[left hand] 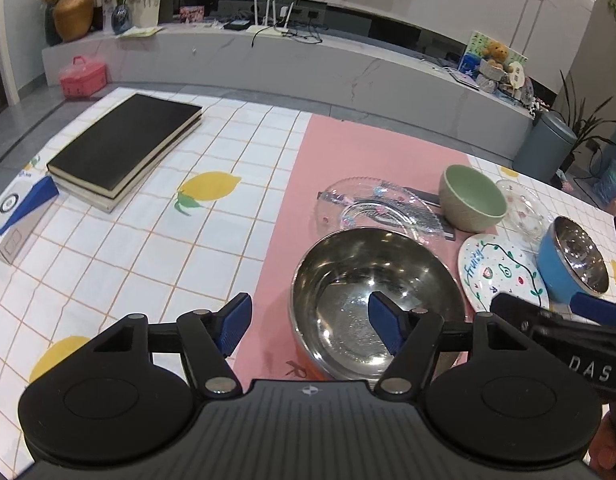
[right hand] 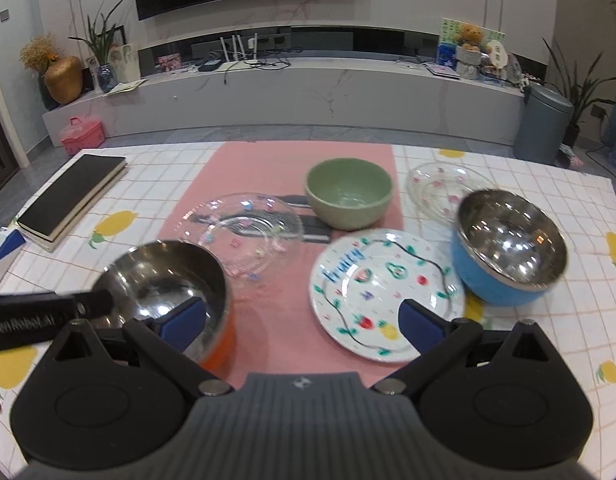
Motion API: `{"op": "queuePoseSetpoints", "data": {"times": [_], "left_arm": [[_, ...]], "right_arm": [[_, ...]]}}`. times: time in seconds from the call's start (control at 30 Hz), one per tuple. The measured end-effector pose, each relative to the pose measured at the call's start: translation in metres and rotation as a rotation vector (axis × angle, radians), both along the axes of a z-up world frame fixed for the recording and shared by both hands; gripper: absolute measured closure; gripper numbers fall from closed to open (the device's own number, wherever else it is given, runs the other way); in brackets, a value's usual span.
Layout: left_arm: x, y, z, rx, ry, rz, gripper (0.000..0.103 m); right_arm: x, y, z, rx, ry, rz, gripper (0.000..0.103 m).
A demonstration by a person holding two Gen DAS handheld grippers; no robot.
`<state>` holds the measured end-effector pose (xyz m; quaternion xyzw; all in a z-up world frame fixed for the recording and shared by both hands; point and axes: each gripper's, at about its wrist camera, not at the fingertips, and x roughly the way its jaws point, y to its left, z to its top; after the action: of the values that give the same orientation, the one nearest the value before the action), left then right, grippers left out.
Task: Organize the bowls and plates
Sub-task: 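Move both grippers to the orange-backed steel bowl rim and close them, then lift the orange-backed steel bowl with both grippers and carry it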
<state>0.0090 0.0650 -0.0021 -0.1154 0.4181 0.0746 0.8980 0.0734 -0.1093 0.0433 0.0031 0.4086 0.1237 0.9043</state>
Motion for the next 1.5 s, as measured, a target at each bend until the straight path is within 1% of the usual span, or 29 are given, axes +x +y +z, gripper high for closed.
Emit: {"op": "queuePoseSetpoints", "data": {"times": [0.17, 0.23, 0.33, 0.4, 0.5, 0.57, 0.6, 0.67, 0.77, 0.8, 0.87, 0.93, 1.07, 1.1, 1.13, 1.17, 1.2, 1.23, 1.3, 1.33, 1.4, 1.5], "left_arm": [[0.003, 0.005, -0.006, -0.014, 0.023, 0.014, 0.024], [0.004, 0.004, -0.008, -0.013, 0.031, 0.013, 0.028], [0.005, 0.005, -0.010, -0.008, 0.044, 0.023, 0.029], [0.007, 0.008, -0.013, -0.021, 0.051, 0.032, 0.029], [0.011, 0.009, -0.019, -0.020, 0.070, 0.037, 0.029], [0.014, 0.009, -0.024, -0.028, 0.085, 0.036, 0.029], [0.015, 0.008, -0.026, -0.033, 0.091, 0.034, 0.029], [0.016, 0.007, -0.029, -0.035, 0.099, 0.028, 0.029], [0.018, 0.005, -0.033, -0.031, 0.107, 0.026, 0.028], [0.019, 0.006, -0.034, -0.032, 0.110, 0.027, 0.029], [0.020, 0.006, -0.037, -0.037, 0.118, 0.031, 0.028], [0.021, 0.007, -0.042, -0.047, 0.128, 0.037, 0.029], [0.023, 0.012, -0.050, -0.076, 0.134, 0.064, 0.030], [0.022, 0.013, -0.050, -0.091, 0.128, 0.071, 0.035], [0.021, 0.014, -0.051, -0.109, 0.119, 0.078, 0.042], [0.020, 0.015, -0.051, -0.125, 0.110, 0.082, 0.044], [0.020, 0.016, -0.052, -0.136, 0.104, 0.082, 0.051], [0.020, 0.015, -0.052, -0.143, 0.102, 0.081, 0.061], [0.018, 0.015, -0.052, -0.156, 0.093, 0.083, 0.069], [0.018, 0.015, -0.053, -0.163, 0.088, 0.082, 0.075], [0.018, 0.012, -0.051, -0.158, 0.079, 0.070, 0.084], [0.018, 0.007, -0.049, -0.117, 0.084, 0.064, 0.084]], "right_arm": [[0.010, 0.012, -0.008, 0.009, 0.048, 0.014, 0.003], [0.014, 0.018, -0.013, 0.005, 0.065, 0.021, 0.003], [0.021, 0.023, -0.020, 0.004, 0.086, 0.019, 0.003], [0.028, 0.024, -0.025, 0.017, 0.114, 0.018, 0.003], [0.037, 0.026, -0.035, 0.040, 0.165, 0.015, 0.005], [0.041, 0.028, -0.041, 0.060, 0.198, 0.023, 0.014], [0.042, 0.030, -0.044, 0.066, 0.210, 0.026, 0.017], [0.044, 0.035, -0.048, 0.063, 0.226, 0.028, 0.026], [0.047, 0.039, -0.054, 0.065, 0.249, 0.037, 0.035], [0.048, 0.038, -0.056, 0.084, 0.261, 0.042, 0.038], [0.052, 0.037, -0.062, 0.131, 0.297, 0.050, 0.049], [0.054, 0.037, -0.068, 0.149, 0.329, 0.047, 0.051], [0.054, 0.036, -0.070, 0.169, 0.339, 0.045, 0.051], [0.053, 0.036, -0.070, 0.176, 0.340, 0.049, 0.052], [0.053, 0.036, -0.071, 0.190, 0.342, 0.054, 0.056], [0.053, 0.035, -0.071, 0.202, 0.347, 0.056, 0.059], [0.053, 0.035, -0.072, 0.210, 0.349, 0.056, 0.059], [0.052, 0.035, -0.071, 0.218, 0.350, 0.057, 0.062], [0.051, 0.035, -0.070, 0.236, 0.351, 0.067, 0.070], [0.050, 0.035, -0.070, 0.246, 0.352, 0.077, 0.078], [0.048, 0.036, -0.069, 0.248, 0.345, 0.092, 0.080], [0.048, 0.032, -0.071, 0.266, 0.354, 0.091, 0.083]]}}
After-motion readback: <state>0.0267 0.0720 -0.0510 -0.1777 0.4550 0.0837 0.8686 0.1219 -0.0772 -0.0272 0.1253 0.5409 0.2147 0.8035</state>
